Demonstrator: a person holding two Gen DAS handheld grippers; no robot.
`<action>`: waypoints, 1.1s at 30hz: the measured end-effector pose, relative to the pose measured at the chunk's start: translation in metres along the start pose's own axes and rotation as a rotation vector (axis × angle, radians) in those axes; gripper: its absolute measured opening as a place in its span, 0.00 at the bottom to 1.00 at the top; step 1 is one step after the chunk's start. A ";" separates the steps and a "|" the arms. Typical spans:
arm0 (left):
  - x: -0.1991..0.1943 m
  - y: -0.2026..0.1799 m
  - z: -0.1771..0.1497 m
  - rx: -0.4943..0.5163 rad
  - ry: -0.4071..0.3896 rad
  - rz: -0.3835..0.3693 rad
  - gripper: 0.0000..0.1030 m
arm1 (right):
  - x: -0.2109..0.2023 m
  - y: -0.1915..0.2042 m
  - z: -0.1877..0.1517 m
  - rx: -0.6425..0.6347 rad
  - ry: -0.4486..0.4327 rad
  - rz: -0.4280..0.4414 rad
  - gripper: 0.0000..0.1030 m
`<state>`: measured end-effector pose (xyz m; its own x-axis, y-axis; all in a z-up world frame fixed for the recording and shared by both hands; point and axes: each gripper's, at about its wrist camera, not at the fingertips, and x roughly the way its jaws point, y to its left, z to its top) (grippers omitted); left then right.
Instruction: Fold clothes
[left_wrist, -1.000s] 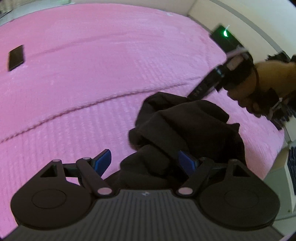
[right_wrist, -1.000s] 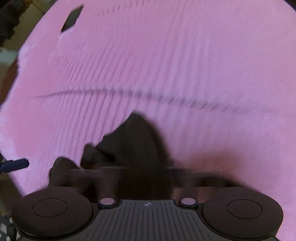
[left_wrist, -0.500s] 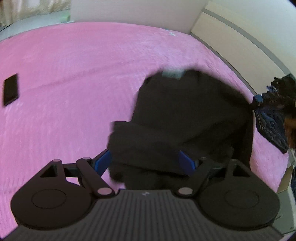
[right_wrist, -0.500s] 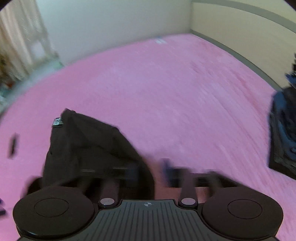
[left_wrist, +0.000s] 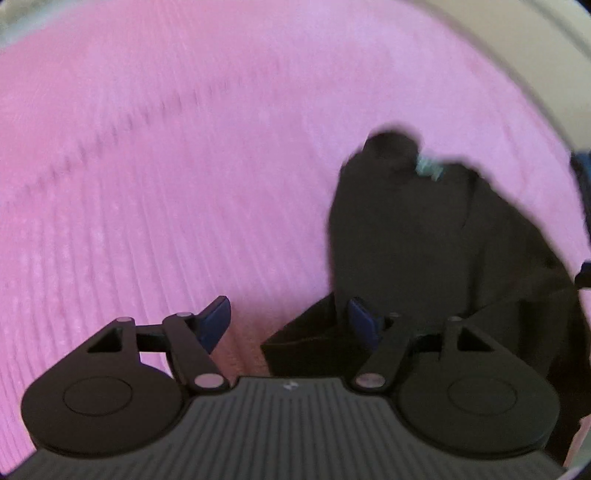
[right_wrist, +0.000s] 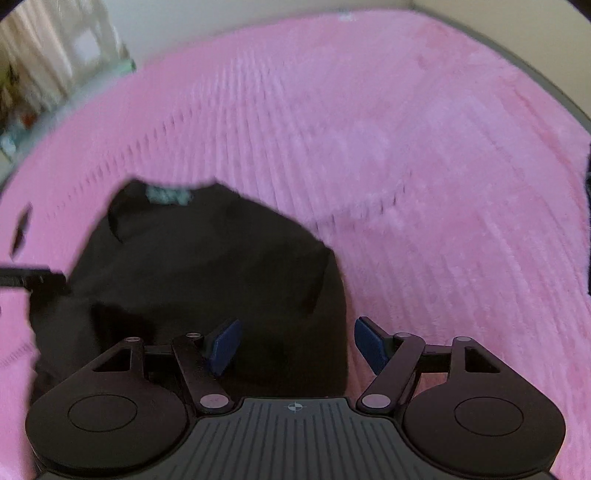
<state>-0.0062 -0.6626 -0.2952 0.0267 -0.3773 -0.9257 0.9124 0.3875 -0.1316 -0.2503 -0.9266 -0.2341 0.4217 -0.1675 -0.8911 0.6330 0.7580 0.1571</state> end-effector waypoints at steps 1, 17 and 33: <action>0.009 0.001 0.001 0.000 0.050 0.006 0.62 | 0.009 0.000 -0.002 -0.007 0.026 -0.010 0.69; -0.188 0.107 -0.031 -0.225 -0.201 0.162 0.05 | -0.079 0.029 0.050 -0.005 -0.128 0.060 0.03; -0.149 0.131 -0.153 -0.351 -0.093 0.341 0.55 | -0.066 0.056 -0.051 0.096 0.055 0.010 0.76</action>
<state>0.0465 -0.4267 -0.2287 0.3507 -0.2471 -0.9033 0.6532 0.7558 0.0469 -0.2760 -0.8412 -0.1884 0.3939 -0.1230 -0.9109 0.6889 0.6955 0.2040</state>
